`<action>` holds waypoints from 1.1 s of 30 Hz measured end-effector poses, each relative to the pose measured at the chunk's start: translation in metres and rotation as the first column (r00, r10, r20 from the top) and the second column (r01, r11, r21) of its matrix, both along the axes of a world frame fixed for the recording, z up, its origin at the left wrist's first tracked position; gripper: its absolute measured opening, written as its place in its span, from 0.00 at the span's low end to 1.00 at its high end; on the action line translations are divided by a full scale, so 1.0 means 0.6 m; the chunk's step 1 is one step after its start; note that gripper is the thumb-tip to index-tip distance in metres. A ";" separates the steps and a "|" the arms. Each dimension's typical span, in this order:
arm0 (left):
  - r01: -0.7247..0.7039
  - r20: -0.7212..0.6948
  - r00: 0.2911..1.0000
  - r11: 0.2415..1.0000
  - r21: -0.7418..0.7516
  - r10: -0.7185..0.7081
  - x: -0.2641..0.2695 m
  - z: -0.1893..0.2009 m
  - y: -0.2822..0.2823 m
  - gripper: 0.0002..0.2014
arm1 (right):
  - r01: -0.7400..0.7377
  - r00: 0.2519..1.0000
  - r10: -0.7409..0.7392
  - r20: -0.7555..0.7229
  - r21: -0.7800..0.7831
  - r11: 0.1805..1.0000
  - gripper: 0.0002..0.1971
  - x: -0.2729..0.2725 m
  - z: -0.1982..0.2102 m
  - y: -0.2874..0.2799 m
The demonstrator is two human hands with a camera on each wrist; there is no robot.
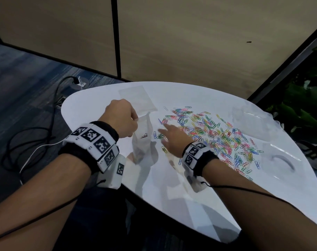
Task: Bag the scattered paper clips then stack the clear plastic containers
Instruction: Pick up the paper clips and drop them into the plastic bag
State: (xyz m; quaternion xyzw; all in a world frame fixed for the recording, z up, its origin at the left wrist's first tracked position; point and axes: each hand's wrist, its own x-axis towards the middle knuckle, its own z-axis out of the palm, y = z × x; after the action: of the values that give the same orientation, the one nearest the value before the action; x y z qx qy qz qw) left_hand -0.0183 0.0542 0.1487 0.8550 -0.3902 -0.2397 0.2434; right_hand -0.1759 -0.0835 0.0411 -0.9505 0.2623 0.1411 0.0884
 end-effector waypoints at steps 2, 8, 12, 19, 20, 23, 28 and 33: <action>0.009 -0.001 1.000 1.000 0.002 -0.009 0.004 0.000 0.001 0.12 | -0.110 0.992 0.107 -0.063 -0.046 0.993 0.27 0.022 -0.040 0.018; 0.033 0.006 0.999 0.999 0.016 -0.033 0.003 0.000 -0.008 0.12 | -0.033 0.986 0.017 -0.165 -0.095 0.995 0.34 0.029 -0.096 0.009; 0.051 0.007 0.999 0.998 0.028 -0.051 -0.005 0.001 -0.017 0.12 | -0.054 0.988 0.049 -0.146 -0.032 0.998 0.39 -0.012 -0.097 0.001; 0.074 -0.001 0.997 0.996 0.048 -0.074 -0.018 -0.002 -0.030 0.12 | -0.214 0.976 0.211 -0.045 -0.068 0.974 0.29 -0.093 -0.095 0.016; 0.078 -0.002 0.997 0.996 0.047 -0.078 -0.021 -0.002 -0.032 0.11 | -0.234 0.971 0.237 0.029 -0.088 0.968 0.25 -0.099 -0.099 0.015; 0.090 0.002 0.996 0.995 0.052 -0.090 -0.032 -0.003 -0.038 0.12 | -0.202 0.969 0.214 0.127 -0.100 0.974 0.07 -0.103 -0.098 0.015; 0.100 -0.011 0.995 0.992 0.075 -0.099 -0.047 -0.004 -0.046 0.12 | 0.072 0.993 -0.063 0.102 -0.081 0.994 0.10 -0.091 -0.074 -0.027; 0.117 -0.027 0.993 0.989 0.086 -0.115 -0.052 -0.003 -0.052 0.12 | 0.529 0.629 -0.684 0.369 0.442 0.725 0.06 -0.102 0.000 -0.084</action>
State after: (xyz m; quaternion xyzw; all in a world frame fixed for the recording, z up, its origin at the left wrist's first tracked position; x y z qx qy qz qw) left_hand -0.0493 0.0227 0.1472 0.8380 -0.4258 -0.2796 0.1955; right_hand -0.2372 -0.1342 0.0409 -0.7813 0.5131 -0.1163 0.3359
